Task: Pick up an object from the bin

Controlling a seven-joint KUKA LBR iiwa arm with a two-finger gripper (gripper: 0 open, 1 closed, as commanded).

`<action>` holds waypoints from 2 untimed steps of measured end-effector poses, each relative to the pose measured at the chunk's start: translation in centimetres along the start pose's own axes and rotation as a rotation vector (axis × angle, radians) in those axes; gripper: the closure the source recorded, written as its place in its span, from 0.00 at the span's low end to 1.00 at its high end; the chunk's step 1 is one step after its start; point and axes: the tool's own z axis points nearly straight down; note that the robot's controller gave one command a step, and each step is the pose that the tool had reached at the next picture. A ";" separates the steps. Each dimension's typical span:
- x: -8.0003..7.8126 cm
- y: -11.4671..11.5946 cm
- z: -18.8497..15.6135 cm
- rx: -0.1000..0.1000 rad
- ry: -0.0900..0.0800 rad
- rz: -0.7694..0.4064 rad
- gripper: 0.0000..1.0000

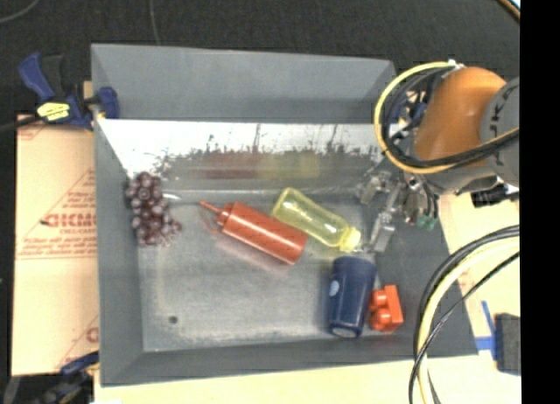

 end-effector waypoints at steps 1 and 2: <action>-0.8 1.2 3.0 -0.001 0.006 0.064 0.00; 2.0 1.8 6.0 -0.001 -0.004 0.153 0.00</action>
Offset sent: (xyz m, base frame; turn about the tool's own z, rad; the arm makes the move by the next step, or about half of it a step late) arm -0.0153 0.0230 -0.0601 0.1561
